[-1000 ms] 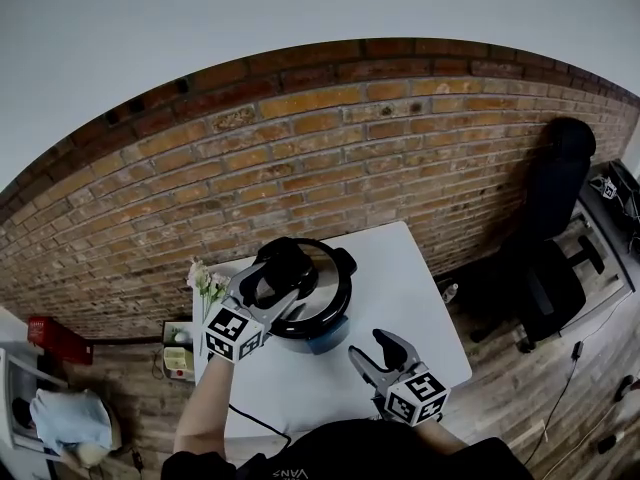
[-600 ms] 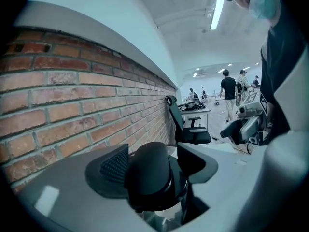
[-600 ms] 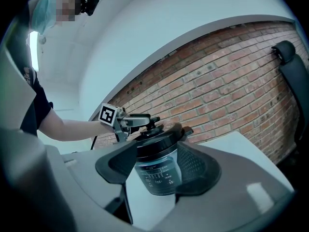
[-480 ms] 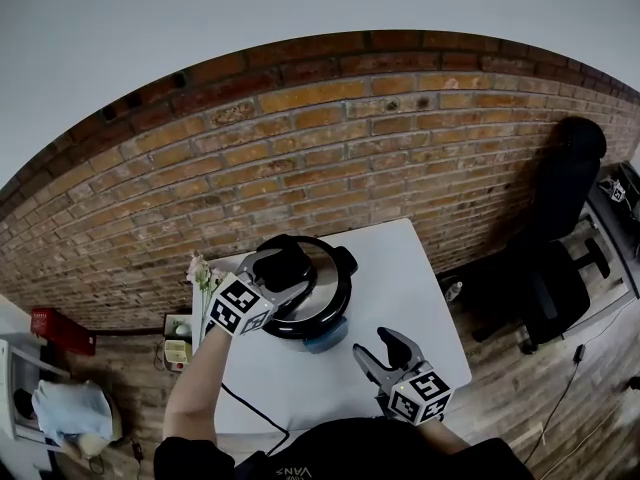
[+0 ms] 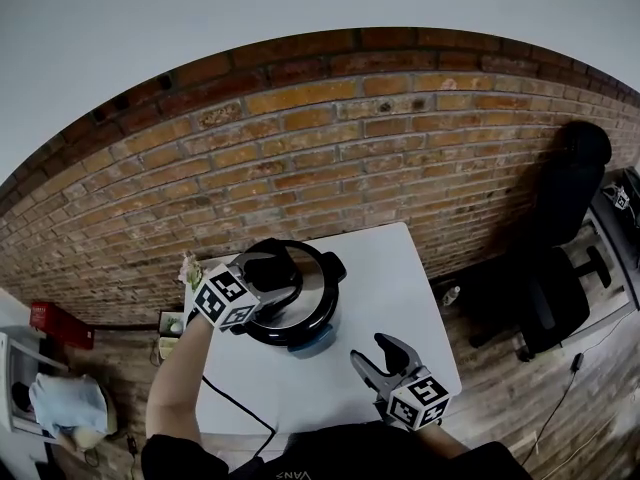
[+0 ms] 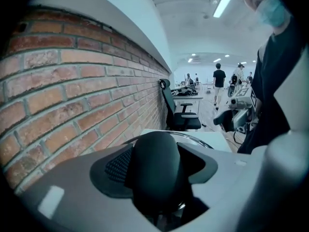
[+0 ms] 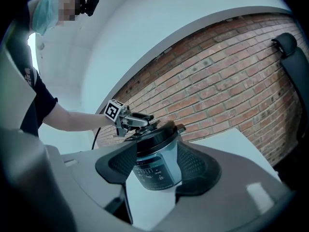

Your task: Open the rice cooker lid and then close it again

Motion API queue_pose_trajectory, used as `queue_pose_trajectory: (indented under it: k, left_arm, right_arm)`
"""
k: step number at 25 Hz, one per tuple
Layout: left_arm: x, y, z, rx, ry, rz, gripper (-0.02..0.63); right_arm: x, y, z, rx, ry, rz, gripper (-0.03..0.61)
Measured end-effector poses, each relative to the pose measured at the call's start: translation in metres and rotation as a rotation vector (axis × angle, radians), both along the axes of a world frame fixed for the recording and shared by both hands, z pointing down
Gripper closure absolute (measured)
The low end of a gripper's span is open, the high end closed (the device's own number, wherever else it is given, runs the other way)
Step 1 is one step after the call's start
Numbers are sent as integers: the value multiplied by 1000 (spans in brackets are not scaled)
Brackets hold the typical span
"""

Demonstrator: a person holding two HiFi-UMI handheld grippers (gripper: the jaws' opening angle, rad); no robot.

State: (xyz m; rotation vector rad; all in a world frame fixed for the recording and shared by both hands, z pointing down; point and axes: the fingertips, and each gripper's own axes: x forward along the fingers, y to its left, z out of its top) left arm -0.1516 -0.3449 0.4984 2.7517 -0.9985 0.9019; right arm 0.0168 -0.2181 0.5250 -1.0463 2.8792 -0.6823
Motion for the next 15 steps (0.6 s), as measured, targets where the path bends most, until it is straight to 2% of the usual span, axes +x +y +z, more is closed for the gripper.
queue_pose_trajectory:
  k: [2,7,15]
  left_arm:
    - [0,0,1,-22,15,-7,330]
    - [0,-2,-2,-13,25,-7,331]
    - [-1,-3,-1,-8,26,-4,331]
  right_arm:
    - [4,-2,2,-8,5,-11,328]
    - [-1,-6,2,-8,16,-10,328]
    - [-28,13,-3,-15,5,94,328]
